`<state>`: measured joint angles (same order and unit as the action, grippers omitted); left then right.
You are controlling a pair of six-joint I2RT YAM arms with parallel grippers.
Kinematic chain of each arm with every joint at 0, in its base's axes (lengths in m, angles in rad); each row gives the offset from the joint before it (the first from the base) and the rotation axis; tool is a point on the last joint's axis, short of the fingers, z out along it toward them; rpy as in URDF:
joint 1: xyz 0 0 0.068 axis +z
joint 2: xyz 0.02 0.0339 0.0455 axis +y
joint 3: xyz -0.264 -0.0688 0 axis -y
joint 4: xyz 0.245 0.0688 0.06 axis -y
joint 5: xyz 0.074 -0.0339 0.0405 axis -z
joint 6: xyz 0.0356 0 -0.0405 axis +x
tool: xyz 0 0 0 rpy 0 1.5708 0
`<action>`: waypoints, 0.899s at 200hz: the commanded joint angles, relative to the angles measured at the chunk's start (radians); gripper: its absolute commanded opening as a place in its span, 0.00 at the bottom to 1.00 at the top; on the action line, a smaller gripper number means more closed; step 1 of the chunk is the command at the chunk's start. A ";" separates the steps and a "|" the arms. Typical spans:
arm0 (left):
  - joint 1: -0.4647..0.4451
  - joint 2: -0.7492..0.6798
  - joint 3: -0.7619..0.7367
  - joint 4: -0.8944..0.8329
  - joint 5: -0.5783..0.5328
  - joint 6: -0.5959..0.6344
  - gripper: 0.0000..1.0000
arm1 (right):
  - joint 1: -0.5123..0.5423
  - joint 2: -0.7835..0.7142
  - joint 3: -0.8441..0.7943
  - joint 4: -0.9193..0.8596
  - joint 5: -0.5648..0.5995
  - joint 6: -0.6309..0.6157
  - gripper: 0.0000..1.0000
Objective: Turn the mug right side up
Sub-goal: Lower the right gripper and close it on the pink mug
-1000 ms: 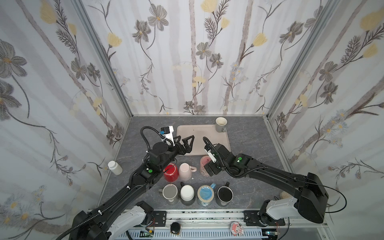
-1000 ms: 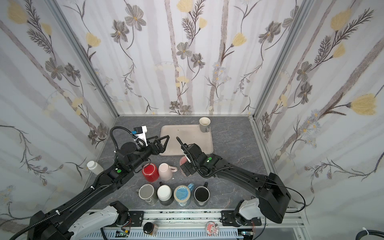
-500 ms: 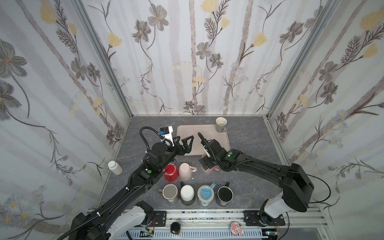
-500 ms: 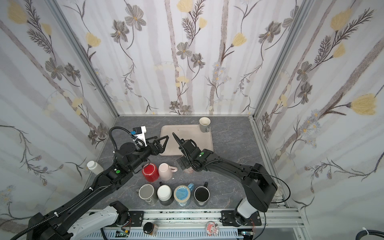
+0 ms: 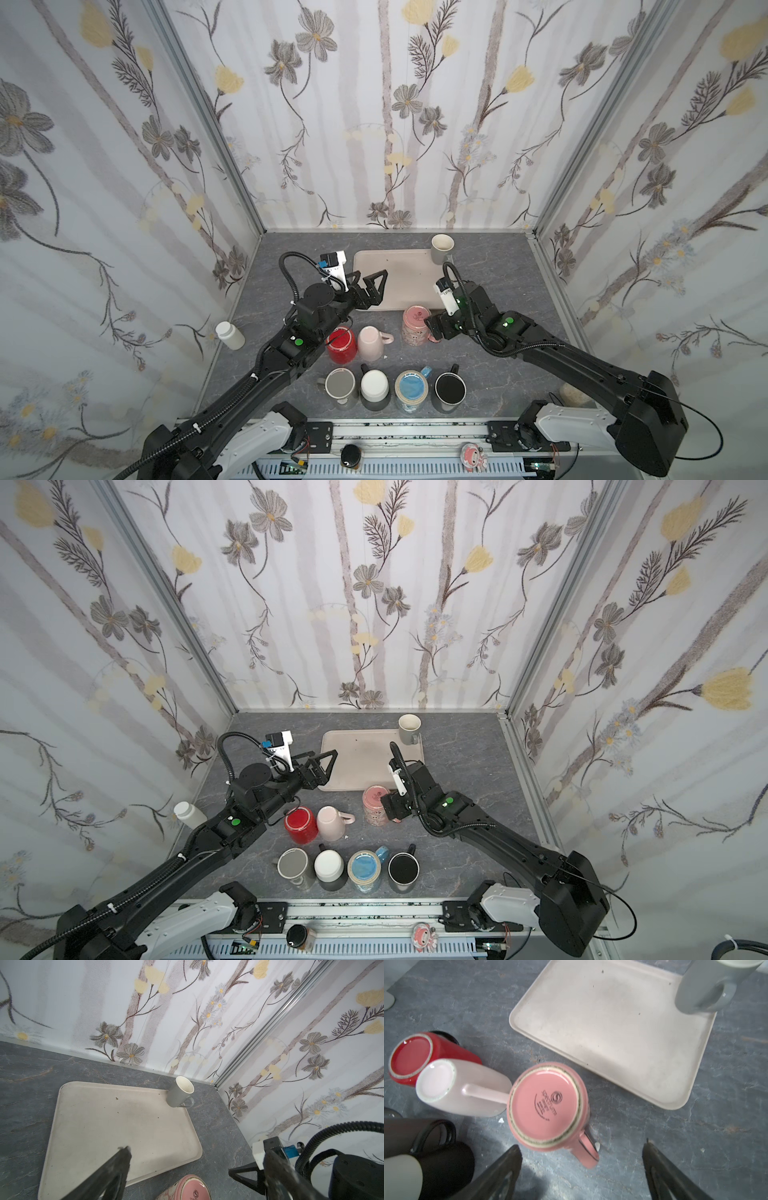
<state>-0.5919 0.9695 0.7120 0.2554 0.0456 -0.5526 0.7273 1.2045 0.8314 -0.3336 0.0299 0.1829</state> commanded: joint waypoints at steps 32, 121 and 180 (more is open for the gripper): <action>0.002 0.020 0.009 0.036 -0.003 -0.007 1.00 | -0.003 0.001 -0.071 0.019 -0.078 0.024 0.63; 0.003 0.008 0.003 0.019 -0.019 0.008 1.00 | 0.010 0.170 -0.048 0.062 -0.134 -0.046 0.55; 0.003 0.017 -0.002 0.027 -0.016 0.006 1.00 | 0.083 0.196 -0.043 0.059 -0.040 -0.012 0.43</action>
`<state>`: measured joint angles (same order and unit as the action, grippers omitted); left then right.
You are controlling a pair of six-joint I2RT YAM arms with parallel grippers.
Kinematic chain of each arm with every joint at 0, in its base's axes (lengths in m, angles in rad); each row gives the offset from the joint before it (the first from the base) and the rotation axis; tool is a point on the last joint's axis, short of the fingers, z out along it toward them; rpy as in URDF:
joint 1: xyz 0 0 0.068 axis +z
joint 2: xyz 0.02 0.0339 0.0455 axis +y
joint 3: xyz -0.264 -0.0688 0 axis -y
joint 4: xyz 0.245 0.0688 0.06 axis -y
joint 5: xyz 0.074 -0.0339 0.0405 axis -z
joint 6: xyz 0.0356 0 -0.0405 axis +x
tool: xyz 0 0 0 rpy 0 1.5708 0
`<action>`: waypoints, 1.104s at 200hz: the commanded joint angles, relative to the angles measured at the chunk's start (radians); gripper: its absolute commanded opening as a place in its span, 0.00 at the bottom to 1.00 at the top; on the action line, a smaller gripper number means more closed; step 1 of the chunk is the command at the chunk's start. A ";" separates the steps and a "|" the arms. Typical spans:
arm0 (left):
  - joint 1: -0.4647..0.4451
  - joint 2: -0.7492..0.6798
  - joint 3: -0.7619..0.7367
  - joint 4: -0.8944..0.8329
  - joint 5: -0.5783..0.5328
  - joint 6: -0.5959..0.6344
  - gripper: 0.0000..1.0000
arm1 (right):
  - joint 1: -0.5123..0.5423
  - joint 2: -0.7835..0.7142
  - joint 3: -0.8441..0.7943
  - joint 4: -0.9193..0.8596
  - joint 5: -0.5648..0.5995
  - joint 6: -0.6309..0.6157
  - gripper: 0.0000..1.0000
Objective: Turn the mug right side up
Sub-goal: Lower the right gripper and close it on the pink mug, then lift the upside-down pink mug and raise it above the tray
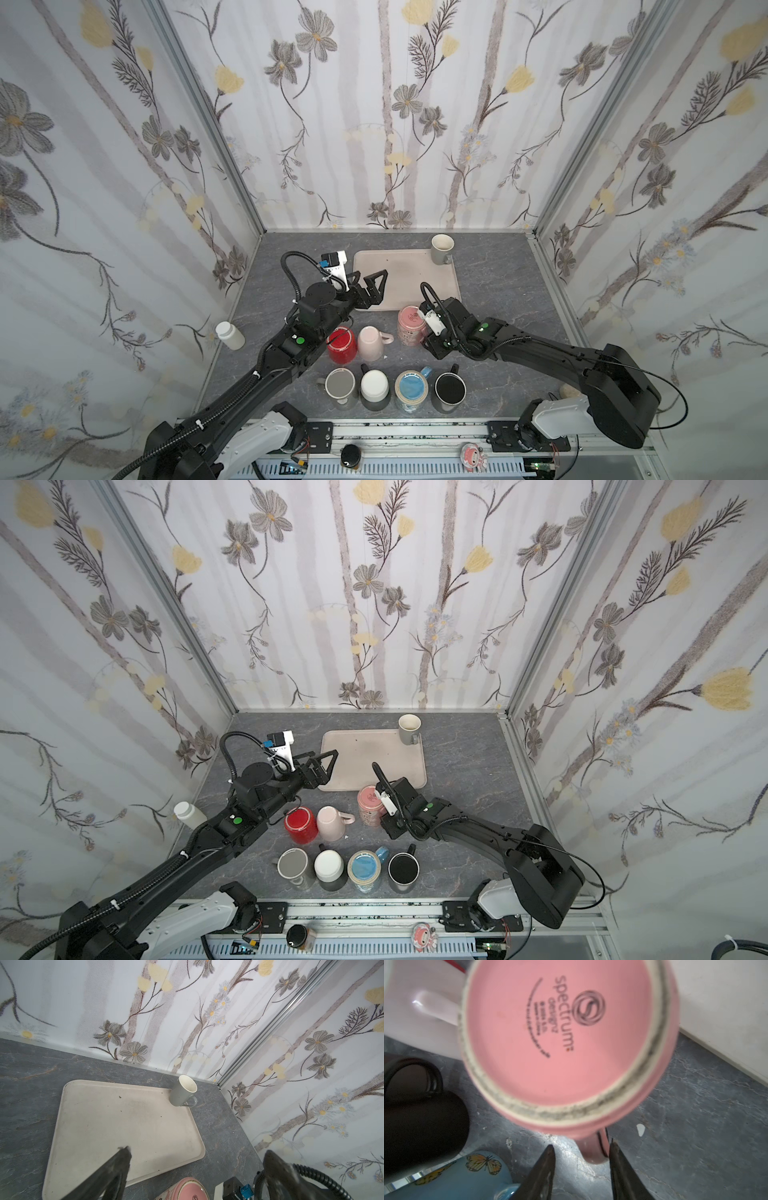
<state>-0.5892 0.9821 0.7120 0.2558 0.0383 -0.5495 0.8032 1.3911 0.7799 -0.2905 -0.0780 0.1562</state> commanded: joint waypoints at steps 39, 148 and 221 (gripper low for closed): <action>0.000 0.013 -0.002 0.033 -0.004 -0.001 1.00 | 0.010 0.040 0.032 0.044 0.118 0.030 0.49; 0.002 -0.001 -0.019 0.051 0.010 -0.001 1.00 | 0.052 0.125 0.078 0.100 0.172 0.005 0.37; 0.002 -0.003 -0.018 0.052 0.024 -0.001 1.00 | 0.053 0.155 0.084 0.103 0.201 -0.003 0.06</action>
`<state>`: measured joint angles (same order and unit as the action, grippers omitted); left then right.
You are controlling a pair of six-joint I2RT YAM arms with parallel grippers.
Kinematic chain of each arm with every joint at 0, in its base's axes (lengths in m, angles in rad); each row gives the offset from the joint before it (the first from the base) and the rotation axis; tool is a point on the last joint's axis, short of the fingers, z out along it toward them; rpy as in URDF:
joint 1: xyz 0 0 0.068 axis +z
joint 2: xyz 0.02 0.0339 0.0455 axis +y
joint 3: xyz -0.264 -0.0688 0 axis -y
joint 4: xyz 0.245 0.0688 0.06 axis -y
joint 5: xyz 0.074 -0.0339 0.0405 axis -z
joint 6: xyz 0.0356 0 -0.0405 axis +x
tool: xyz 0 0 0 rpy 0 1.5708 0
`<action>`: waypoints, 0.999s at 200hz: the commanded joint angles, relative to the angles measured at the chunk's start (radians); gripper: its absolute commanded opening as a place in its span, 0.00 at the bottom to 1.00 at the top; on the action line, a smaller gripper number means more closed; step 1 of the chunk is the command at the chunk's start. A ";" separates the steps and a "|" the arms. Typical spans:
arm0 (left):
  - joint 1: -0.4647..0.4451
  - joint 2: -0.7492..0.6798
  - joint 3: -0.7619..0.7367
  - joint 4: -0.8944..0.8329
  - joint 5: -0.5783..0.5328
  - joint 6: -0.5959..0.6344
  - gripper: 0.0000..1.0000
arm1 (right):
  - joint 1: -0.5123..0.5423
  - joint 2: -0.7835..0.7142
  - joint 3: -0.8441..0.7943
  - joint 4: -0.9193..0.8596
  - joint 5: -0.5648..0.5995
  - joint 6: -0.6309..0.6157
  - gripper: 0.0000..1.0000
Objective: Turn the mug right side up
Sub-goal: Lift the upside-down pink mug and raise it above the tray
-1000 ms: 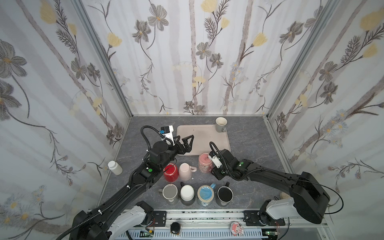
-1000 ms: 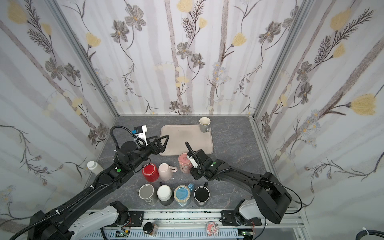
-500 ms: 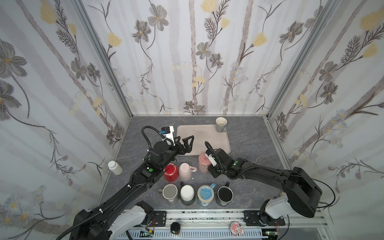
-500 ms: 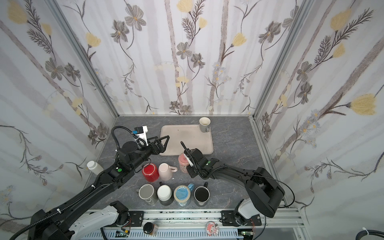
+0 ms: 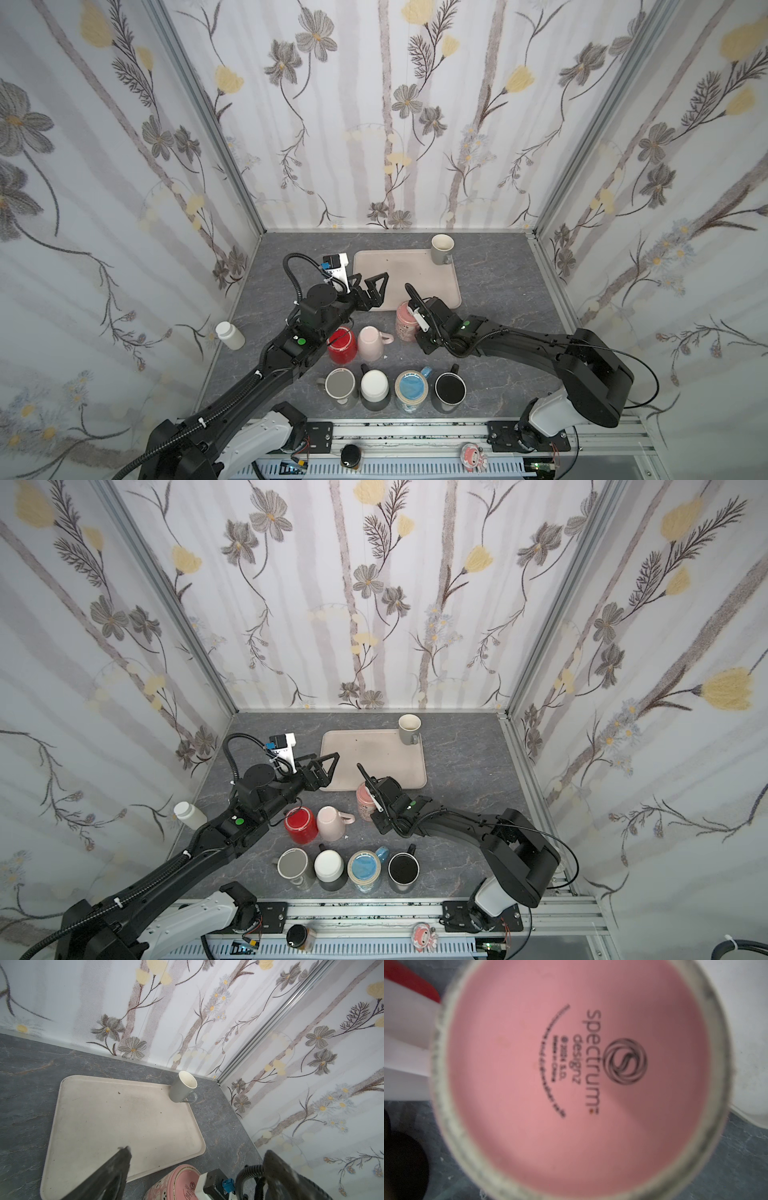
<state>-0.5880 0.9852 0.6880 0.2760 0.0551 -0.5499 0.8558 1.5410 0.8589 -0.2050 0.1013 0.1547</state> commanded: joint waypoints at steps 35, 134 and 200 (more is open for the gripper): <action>0.000 -0.007 0.005 0.031 0.009 -0.001 1.00 | 0.000 -0.016 -0.005 0.019 0.030 0.000 0.00; 0.002 -0.010 0.006 0.084 0.034 -0.025 1.00 | -0.070 -0.244 0.047 0.104 -0.055 0.059 0.00; 0.077 0.014 -0.006 0.229 0.220 -0.128 1.00 | -0.195 -0.299 0.150 0.407 -0.230 0.161 0.00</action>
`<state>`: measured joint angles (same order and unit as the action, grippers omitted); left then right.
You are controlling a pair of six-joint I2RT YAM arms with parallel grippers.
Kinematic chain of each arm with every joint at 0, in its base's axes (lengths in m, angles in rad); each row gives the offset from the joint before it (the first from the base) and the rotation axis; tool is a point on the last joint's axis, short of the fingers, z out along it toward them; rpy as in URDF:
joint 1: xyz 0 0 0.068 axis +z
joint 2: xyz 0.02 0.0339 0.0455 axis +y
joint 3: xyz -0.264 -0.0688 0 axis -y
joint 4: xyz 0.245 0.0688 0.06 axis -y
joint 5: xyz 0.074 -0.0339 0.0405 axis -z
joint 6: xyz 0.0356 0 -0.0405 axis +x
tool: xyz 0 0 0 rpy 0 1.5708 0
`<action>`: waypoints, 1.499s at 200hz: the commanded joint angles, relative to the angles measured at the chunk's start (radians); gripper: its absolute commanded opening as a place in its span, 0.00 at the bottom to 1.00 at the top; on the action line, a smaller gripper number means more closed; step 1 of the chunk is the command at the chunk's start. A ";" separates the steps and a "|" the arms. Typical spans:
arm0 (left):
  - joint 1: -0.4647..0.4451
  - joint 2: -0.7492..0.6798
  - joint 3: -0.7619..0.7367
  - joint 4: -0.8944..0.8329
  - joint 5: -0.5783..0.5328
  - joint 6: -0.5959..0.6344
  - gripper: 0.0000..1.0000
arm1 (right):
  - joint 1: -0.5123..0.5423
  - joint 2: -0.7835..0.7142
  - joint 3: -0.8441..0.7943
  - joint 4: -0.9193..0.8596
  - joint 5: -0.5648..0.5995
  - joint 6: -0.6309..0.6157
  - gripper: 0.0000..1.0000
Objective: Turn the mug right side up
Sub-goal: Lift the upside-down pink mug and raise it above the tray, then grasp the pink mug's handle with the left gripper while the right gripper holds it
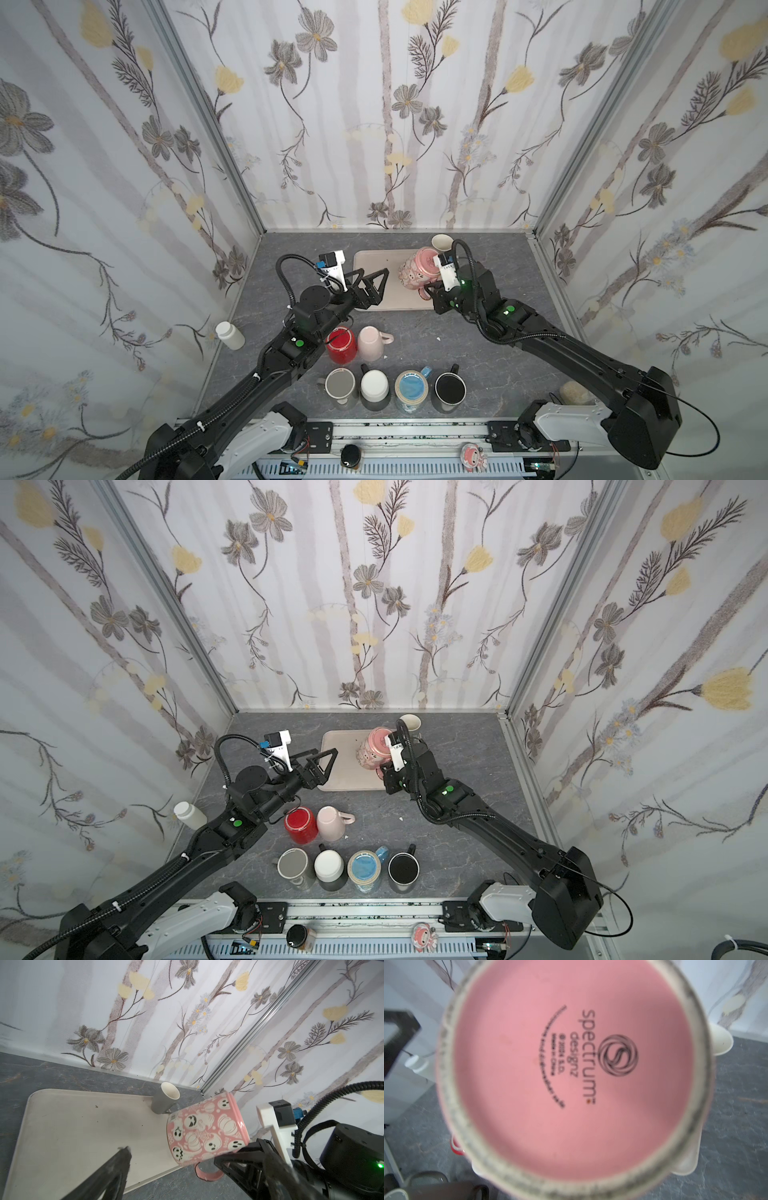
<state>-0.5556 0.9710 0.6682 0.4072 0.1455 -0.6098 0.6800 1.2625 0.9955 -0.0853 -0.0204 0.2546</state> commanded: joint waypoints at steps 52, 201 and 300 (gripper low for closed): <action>0.092 0.100 0.001 0.309 0.341 -0.155 0.90 | -0.045 -0.019 -0.004 0.642 -0.244 0.213 0.00; 0.080 0.184 0.046 0.665 0.474 -0.259 0.44 | 0.013 0.109 0.058 0.975 -0.525 0.488 0.00; 0.078 0.169 0.053 0.593 0.406 -0.228 0.08 | 0.044 0.137 0.032 0.952 -0.515 0.508 0.00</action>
<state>-0.4732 1.1488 0.7063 0.9874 0.5766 -0.8604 0.7204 1.4025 1.0309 0.7963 -0.5484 0.7780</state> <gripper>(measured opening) 0.160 0.144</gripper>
